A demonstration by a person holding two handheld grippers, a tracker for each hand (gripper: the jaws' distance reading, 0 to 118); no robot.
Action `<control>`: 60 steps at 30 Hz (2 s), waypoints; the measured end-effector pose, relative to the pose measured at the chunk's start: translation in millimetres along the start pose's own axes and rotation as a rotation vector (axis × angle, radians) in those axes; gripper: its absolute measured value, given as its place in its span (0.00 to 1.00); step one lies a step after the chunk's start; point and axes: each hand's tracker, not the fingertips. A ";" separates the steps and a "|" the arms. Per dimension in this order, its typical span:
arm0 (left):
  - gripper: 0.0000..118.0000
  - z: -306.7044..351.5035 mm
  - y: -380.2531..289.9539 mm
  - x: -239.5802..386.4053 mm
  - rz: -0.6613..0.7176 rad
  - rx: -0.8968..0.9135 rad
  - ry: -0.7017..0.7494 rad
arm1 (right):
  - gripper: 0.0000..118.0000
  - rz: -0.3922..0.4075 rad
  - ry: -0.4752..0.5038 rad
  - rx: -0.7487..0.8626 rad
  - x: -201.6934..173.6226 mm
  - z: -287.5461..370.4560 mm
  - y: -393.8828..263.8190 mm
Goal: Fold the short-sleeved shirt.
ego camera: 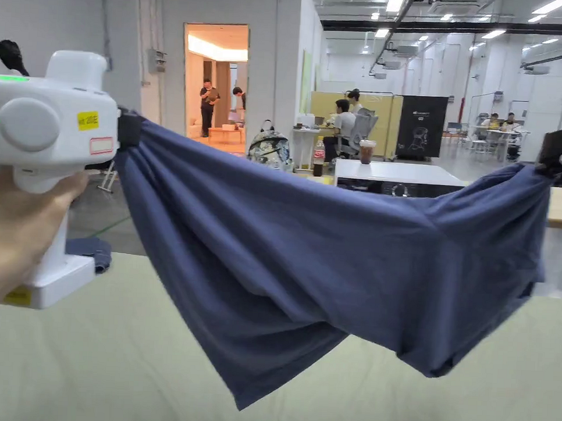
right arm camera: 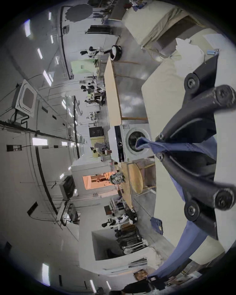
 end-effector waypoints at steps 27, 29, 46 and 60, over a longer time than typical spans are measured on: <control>0.00 276.8 -446.8 -7.6 0.496 -0.620 -0.091 | 0.18 -0.299 -0.093 -0.417 132.0 245.4 -507.6; 0.11 281.8 -441.1 -6.9 0.478 -0.575 -0.098 | 0.65 -0.264 -0.121 -0.406 131.1 256.3 -509.8; 0.59 285.1 -302.0 74.8 0.080 -0.241 -0.081 | 0.35 0.042 0.047 -0.094 48.1 292.4 -397.2; 0.07 174.1 -293.6 87.2 0.112 -0.336 -0.337 | 0.00 0.077 0.035 -0.091 41.7 267.6 -408.3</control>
